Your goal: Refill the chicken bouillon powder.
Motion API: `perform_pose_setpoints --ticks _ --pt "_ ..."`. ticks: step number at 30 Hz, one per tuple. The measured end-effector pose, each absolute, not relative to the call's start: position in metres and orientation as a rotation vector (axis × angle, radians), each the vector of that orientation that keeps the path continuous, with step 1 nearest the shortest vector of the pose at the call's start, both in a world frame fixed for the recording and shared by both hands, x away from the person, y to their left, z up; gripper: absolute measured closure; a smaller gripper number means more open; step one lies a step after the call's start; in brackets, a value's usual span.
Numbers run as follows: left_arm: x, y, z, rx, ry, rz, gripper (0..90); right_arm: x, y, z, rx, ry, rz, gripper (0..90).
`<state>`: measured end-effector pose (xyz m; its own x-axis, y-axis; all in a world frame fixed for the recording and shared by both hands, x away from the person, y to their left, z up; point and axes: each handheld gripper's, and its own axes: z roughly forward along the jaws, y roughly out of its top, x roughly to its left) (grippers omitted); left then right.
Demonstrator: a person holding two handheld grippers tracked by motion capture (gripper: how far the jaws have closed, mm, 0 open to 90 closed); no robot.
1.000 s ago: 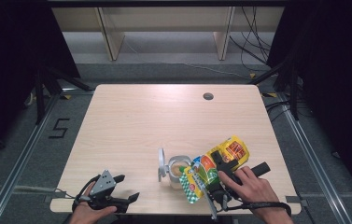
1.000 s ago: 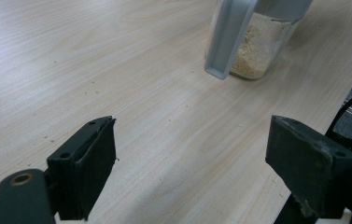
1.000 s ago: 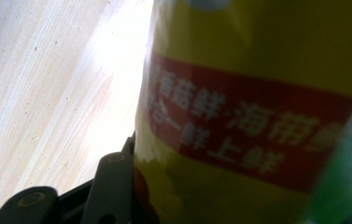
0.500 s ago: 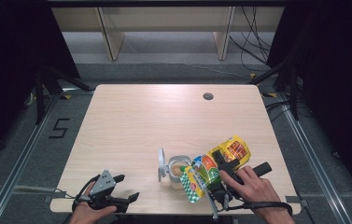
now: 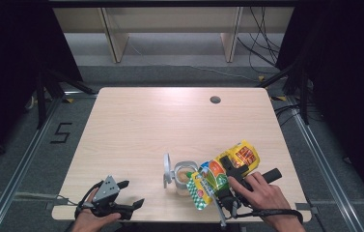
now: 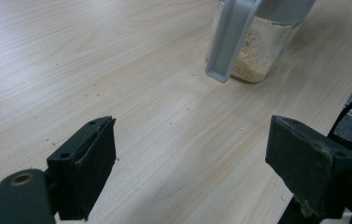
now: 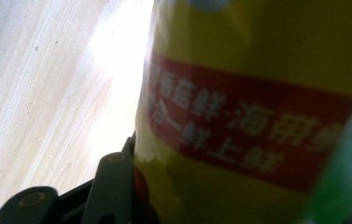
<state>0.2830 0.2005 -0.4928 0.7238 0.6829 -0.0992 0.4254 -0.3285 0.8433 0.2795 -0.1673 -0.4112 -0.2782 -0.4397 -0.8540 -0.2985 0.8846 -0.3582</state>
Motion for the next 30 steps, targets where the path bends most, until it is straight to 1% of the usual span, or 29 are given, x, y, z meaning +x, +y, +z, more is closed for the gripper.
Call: perform_pose_setpoints --ticks 2,5,7,8,11,16,17,19,25,27,28,30 --pt "0.2842 0.2014 -0.4925 1.987 0.819 0.354 15.4 0.2782 -0.1684 -0.4129 -0.52 1.886 -0.145 57.8" --pt "0.2843 0.2019 -0.4921 1.994 0.816 0.362 15.4 0.2794 -0.163 -0.4092 -0.621 1.852 -0.235 57.9" --pt "0.284 0.2016 -0.4925 1.992 0.823 0.356 15.4 0.2767 -0.1642 -0.4104 -0.571 1.855 -0.221 57.9" --pt "0.2843 0.1999 -0.494 1.966 0.828 0.354 15.4 0.2765 -0.1628 -0.4103 -0.588 1.846 -0.243 57.9" --pt "0.286 0.2013 -0.4936 1.992 0.806 0.372 15.4 0.2767 -0.162 -0.4101 -0.608 1.842 -0.251 58.0" --pt "0.2858 0.2012 -0.4936 1.987 0.809 0.37 15.4 0.2766 -0.1616 -0.4095 -0.608 1.83 -0.267 58.0" --pt "0.285 0.2007 -0.4938 1.979 0.817 0.361 15.4 0.2752 -0.1637 -0.4116 -0.556 1.844 -0.26 58.0" --pt "0.2841 0.2017 -0.4924 1.994 0.822 0.359 15.4 0.2766 -0.1625 -0.4075 -0.607 1.833 -0.254 58.0" --pt "0.2845 0.2007 -0.4932 1.984 0.818 0.359 15.4 0.2755 -0.1622 -0.4099 -0.581 1.84 -0.264 58.0" --pt "0.2872 0.2036 -0.4922 2.02 0.782 0.393 15.4 0.2766 -0.1611 -0.41 -0.607 1.835 -0.267 58.0" --pt "0.2843 0.2001 -0.4935 1.971 0.826 0.356 15.4 0.2768 -0.1598 -0.4103 -0.621 1.827 -0.287 58.0" --pt "0.2843 0.2014 -0.4925 1.99 0.819 0.36 15.4 0.2767 -0.161 -0.4099 -0.61 1.836 -0.272 58.0"
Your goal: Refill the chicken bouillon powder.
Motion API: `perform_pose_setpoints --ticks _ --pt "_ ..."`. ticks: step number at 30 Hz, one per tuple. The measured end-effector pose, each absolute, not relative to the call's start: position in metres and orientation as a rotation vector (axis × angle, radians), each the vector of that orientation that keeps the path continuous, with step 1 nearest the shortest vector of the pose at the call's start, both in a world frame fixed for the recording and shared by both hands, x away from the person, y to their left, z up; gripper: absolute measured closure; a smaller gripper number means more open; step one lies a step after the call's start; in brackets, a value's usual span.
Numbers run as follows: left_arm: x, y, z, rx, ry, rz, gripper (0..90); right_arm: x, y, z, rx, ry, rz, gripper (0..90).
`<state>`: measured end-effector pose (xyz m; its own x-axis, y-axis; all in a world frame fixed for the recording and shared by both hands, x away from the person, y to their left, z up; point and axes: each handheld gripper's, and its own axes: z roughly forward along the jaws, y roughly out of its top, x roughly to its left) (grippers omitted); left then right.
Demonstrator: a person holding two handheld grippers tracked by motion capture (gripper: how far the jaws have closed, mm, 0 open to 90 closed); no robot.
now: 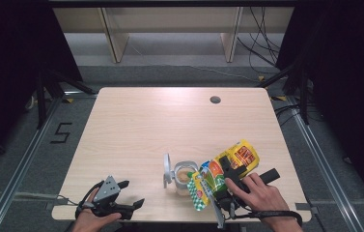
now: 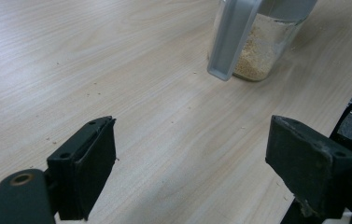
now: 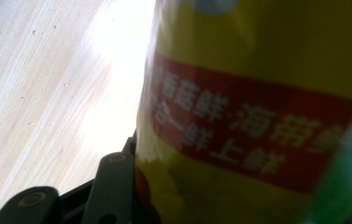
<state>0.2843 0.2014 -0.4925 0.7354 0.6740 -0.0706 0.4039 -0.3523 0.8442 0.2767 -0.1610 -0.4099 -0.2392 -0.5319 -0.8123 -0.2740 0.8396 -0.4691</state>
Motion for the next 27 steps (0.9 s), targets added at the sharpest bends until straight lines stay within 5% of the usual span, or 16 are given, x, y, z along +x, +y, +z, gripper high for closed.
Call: perform_pose_setpoints --ticks 27 --pt "0.284 0.2 -0.493 1.984 0.828 0.361 15.4 0.273 -0.152 -0.407 -0.661 1.794 -0.332 58.2"
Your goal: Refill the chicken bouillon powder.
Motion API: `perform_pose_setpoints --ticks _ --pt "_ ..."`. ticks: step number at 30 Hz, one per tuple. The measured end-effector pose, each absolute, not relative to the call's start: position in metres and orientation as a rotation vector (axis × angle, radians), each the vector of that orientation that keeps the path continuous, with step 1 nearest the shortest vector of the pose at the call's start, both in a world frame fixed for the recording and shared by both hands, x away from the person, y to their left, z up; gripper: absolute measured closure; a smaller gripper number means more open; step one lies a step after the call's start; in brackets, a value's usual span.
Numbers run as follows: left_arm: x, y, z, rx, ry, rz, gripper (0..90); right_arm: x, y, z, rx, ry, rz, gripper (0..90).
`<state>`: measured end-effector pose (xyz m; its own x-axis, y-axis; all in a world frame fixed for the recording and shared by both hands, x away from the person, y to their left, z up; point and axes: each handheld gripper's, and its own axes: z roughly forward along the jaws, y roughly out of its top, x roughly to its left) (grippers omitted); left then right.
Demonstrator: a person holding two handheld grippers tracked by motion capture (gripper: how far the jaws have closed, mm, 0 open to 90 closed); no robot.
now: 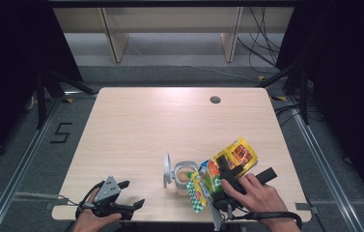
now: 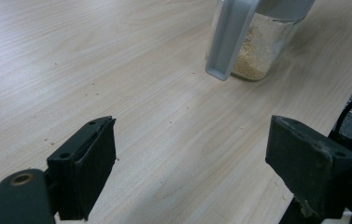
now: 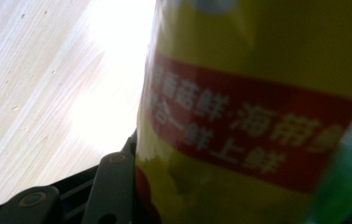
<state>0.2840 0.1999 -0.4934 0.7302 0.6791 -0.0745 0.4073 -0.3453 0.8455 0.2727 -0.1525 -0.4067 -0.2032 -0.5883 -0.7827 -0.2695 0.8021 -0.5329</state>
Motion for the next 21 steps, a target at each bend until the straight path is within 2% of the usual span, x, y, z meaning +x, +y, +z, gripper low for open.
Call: perform_pose_setpoints --ticks 21 --pt "0.2837 0.2011 -0.4916 1.995 0.819 0.367 15.4 0.2726 -0.1543 -0.4058 -0.654 1.787 -0.326 58.2"
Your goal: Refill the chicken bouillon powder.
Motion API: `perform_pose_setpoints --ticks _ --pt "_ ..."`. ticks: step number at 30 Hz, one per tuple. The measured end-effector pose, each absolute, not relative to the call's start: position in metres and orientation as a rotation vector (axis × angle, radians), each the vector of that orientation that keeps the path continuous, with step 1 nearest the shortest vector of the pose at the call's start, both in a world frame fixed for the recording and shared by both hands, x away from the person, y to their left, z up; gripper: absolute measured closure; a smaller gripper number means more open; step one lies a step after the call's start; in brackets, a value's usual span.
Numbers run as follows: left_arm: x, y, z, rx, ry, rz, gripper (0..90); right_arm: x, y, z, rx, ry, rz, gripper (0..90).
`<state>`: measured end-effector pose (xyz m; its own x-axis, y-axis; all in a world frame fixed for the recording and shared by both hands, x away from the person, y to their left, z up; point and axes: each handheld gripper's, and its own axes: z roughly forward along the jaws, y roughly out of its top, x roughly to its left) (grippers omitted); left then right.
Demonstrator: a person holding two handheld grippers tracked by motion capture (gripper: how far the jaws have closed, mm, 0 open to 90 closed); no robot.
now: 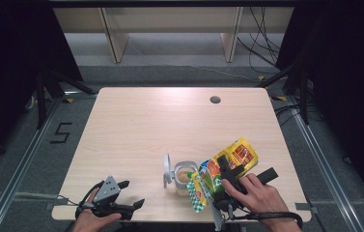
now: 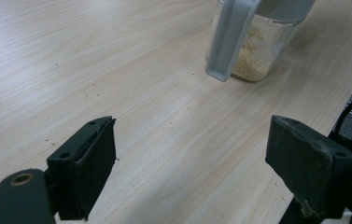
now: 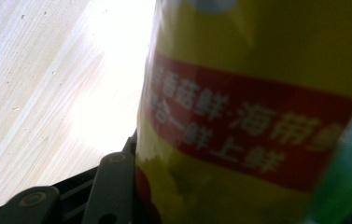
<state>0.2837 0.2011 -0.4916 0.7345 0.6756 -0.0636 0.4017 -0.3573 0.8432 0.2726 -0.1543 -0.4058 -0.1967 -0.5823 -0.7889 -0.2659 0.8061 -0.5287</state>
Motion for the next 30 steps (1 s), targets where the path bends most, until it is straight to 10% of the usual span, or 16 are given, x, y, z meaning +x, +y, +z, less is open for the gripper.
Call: perform_pose_setpoints --ticks 30 --pt "0.2843 0.2016 -0.4924 1.989 0.818 0.362 15.4 0.273 -0.1567 -0.4056 -0.653 1.798 -0.326 58.2"
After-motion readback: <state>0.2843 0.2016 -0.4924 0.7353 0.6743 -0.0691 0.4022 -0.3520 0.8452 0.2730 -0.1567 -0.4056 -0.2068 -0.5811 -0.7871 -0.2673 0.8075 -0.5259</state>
